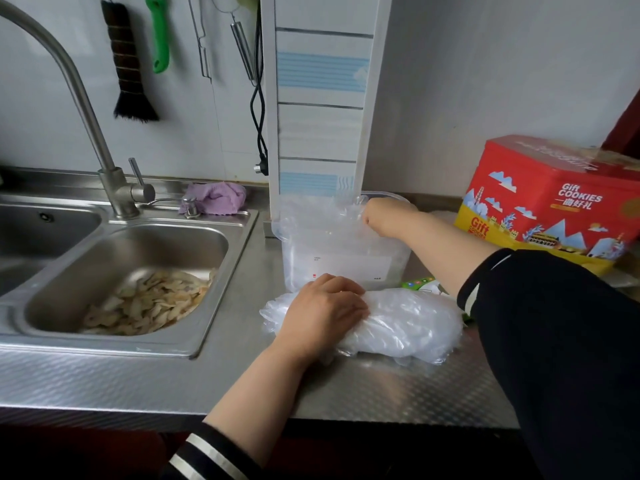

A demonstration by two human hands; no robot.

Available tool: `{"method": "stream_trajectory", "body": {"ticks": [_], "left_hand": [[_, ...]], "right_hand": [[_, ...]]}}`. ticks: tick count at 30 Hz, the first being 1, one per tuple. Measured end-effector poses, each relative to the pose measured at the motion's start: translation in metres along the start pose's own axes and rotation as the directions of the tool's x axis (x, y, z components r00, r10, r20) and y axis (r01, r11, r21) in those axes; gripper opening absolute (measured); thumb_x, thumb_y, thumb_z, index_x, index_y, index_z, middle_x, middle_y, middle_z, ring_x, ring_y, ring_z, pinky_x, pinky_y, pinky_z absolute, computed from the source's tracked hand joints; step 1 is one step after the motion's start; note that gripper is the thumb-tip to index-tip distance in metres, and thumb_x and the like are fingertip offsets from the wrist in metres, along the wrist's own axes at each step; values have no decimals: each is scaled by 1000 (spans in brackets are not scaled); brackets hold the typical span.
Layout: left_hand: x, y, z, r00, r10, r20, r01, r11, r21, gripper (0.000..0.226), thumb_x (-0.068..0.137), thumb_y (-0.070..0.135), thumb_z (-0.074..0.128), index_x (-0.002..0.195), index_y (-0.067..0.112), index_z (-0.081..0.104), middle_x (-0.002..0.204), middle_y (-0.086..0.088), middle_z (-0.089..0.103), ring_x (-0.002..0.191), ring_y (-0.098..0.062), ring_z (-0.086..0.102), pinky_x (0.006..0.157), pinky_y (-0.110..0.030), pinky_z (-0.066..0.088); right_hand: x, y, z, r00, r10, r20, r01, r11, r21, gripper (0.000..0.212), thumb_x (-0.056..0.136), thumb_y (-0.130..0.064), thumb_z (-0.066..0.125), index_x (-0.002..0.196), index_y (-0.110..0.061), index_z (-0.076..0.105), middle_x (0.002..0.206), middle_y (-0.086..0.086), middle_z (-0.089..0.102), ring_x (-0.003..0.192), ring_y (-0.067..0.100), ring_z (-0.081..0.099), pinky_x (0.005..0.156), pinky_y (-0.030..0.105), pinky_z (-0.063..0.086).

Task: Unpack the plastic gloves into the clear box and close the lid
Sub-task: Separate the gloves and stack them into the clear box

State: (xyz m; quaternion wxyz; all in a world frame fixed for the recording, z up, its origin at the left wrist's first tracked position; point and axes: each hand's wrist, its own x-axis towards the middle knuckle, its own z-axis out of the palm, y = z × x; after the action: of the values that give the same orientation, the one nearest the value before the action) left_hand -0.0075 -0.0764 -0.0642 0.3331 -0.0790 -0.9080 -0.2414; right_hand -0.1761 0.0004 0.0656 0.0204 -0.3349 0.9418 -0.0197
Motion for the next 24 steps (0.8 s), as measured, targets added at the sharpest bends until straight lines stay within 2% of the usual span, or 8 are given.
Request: {"method": "stream_trajectory", "body": {"ticks": [3, 7, 10, 14, 16, 19, 21, 24], "left_hand": [[0, 1, 0, 999, 21, -45, -20, 1000, 15, 17, 85, 34, 60, 82, 26, 74, 97, 13, 68, 86, -16, 59, 74, -35, 50], [1, 5, -3, 993, 30, -115, -29, 1000, 5, 18, 87, 31, 59, 82, 21, 74, 91, 11, 70, 83, -17, 62, 73, -36, 49], [2, 8, -5, 991, 15, -135, -16, 1000, -4, 20, 90, 31, 58, 83, 18, 72, 88, 10, 69, 82, -16, 61, 73, -37, 48], [1, 10, -8, 986, 4, -168, -7, 1000, -19, 17, 92, 28, 57, 85, 17, 68, 85, 7, 66, 79, -17, 59, 72, -37, 47], [1, 14, -10, 980, -15, -198, 11, 1000, -23, 16, 93, 28, 55, 86, 16, 65, 82, 6, 65, 77, -17, 57, 70, -34, 46], [1, 20, -11, 968, 4, -250, -15, 999, -42, 5, 93, 23, 55, 89, 21, 59, 81, 3, 63, 74, -16, 55, 67, -27, 43], [0, 22, -11, 958, 22, -286, -42, 997, -65, 6, 93, 19, 56, 90, 17, 60, 83, 1, 63, 76, -17, 58, 67, -27, 45], [-1, 23, -13, 948, 7, -319, -37, 995, -90, 17, 95, 20, 53, 94, 8, 65, 91, 0, 64, 83, -16, 60, 72, -23, 47]], "right_hand": [[2, 7, 5, 998, 48, 50, -46, 998, -52, 41, 100, -28, 41, 137, -12, 48, 133, 8, 56, 121, 29, 52, 92, 30, 40], [-4, 10, -12, 999, -23, -44, 24, 1000, 11, 16, 93, -29, 56, 98, -17, 64, 99, 3, 63, 97, 27, 57, 78, 31, 45], [-19, 16, -26, 966, -43, -255, 110, 961, 253, 21, 90, -34, 61, 106, -21, 65, 100, -7, 61, 94, 16, 57, 82, 29, 46], [-73, 12, -27, 854, -146, -499, 442, 710, 548, 11, 91, -22, 64, 100, -15, 68, 85, -3, 67, 76, 12, 60, 75, 27, 48], [-105, 10, -18, 856, -219, -469, 485, 656, 579, 23, 89, -39, 64, 90, -16, 69, 78, -3, 69, 72, 15, 63, 74, 33, 52], [-142, 13, 2, 927, -322, -192, 374, 839, 396, 62, 66, -79, 51, 101, -32, 68, 97, -16, 67, 89, -4, 58, 83, 29, 47], [-152, 15, 18, 925, -370, -87, 379, 915, 140, 67, 70, -75, 51, 119, -30, 63, 113, -18, 58, 108, -2, 48, 92, 26, 41], [-152, 23, 26, 913, -364, -185, 394, 906, 157, 26, 89, -42, 62, 102, -21, 71, 101, -10, 64, 101, 10, 55, 89, 34, 45]]}}
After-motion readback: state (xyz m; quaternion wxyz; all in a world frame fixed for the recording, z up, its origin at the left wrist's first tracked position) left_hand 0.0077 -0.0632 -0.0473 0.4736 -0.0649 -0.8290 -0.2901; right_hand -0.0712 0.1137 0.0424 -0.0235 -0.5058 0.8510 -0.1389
